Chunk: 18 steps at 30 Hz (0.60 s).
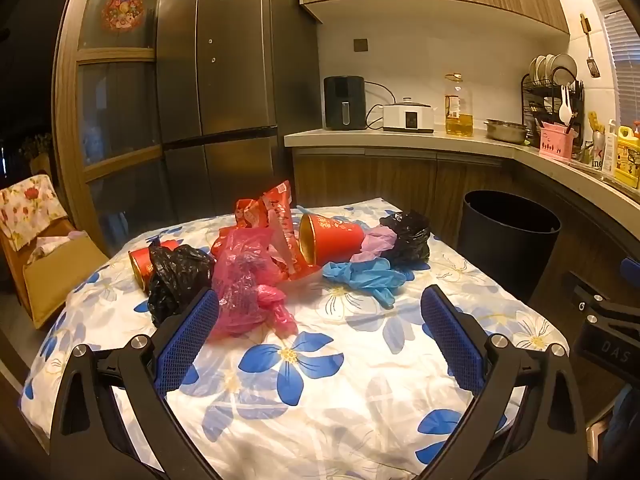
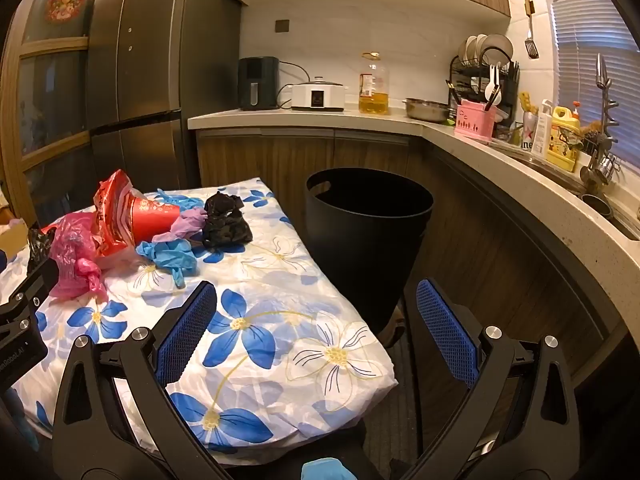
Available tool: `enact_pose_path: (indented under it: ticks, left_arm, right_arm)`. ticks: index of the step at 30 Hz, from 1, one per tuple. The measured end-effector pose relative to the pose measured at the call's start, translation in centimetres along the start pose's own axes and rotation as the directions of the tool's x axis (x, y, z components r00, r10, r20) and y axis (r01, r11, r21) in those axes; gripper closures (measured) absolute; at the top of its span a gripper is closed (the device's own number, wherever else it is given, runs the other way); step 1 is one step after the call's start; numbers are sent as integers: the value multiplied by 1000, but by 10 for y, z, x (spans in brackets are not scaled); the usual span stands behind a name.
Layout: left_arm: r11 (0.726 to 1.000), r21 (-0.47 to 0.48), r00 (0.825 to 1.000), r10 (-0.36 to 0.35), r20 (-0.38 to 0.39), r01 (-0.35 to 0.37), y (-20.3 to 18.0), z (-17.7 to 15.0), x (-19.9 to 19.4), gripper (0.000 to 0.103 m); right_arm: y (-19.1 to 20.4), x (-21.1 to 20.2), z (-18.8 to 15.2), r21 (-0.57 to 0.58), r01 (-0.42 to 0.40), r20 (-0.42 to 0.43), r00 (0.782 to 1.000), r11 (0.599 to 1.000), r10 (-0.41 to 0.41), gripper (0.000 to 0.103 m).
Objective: Collect trash
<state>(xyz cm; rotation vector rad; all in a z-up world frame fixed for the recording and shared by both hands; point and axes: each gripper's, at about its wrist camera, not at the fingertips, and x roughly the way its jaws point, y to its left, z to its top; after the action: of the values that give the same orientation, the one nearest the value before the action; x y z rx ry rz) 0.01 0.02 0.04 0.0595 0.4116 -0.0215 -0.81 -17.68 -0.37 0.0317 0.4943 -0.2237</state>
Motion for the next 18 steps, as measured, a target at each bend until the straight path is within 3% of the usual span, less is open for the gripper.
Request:
enact_pose_path:
  ticks: [18]
  left_arm:
    - [1000,-4,1000,4,6,-4,3,-3,-1,6]
  right_arm:
    - [2,-1,0,-9,4,9,1000,1000,-4,4]
